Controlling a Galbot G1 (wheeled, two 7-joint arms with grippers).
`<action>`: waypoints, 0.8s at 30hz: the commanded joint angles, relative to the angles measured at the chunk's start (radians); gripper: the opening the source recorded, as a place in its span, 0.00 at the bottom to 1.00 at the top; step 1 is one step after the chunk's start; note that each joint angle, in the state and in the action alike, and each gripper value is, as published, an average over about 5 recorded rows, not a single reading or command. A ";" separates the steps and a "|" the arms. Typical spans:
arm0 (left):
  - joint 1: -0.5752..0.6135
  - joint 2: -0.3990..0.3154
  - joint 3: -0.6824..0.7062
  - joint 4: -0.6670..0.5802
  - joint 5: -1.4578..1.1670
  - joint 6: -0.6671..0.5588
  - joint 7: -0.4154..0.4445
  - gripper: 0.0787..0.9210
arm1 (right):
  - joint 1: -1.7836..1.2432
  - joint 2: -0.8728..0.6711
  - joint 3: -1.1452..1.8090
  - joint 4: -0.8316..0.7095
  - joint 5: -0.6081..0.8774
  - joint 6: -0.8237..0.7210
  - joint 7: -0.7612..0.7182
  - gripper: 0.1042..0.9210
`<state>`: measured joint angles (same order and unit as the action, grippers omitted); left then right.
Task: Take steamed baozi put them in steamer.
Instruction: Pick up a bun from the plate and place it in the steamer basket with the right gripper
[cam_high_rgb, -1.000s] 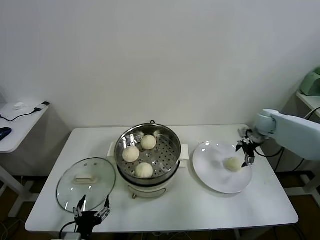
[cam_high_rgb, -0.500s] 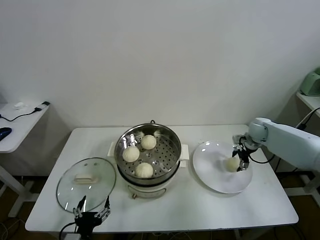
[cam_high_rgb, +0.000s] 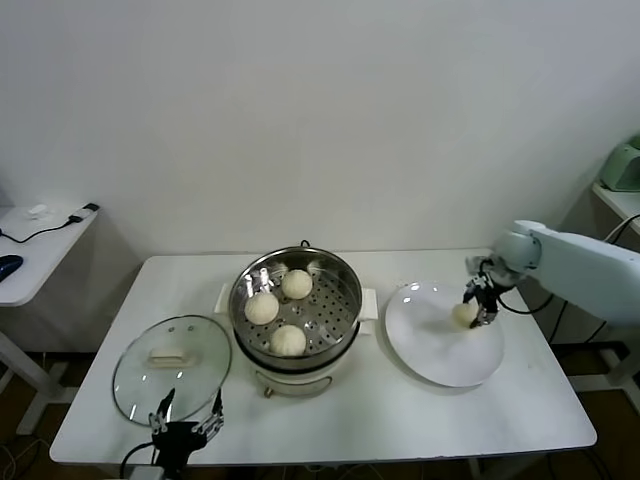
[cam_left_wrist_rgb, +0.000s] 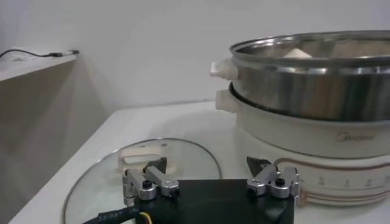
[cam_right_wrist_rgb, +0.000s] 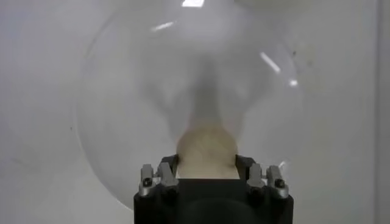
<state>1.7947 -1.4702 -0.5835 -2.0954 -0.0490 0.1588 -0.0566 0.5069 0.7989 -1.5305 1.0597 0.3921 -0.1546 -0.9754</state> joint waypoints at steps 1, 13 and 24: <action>0.001 0.000 -0.001 0.002 0.001 -0.001 0.000 0.88 | 0.515 0.048 -0.369 0.228 0.362 -0.033 0.006 0.65; -0.015 0.013 0.011 -0.016 -0.001 0.007 0.003 0.88 | 0.720 0.330 -0.329 0.530 0.789 -0.214 0.200 0.66; -0.026 0.014 0.010 -0.021 -0.006 0.004 0.003 0.88 | 0.465 0.514 -0.278 0.474 0.766 -0.307 0.336 0.65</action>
<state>1.7693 -1.4565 -0.5767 -2.1172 -0.0560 0.1625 -0.0543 1.0442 1.1593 -1.8062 1.4900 1.0686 -0.3828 -0.7483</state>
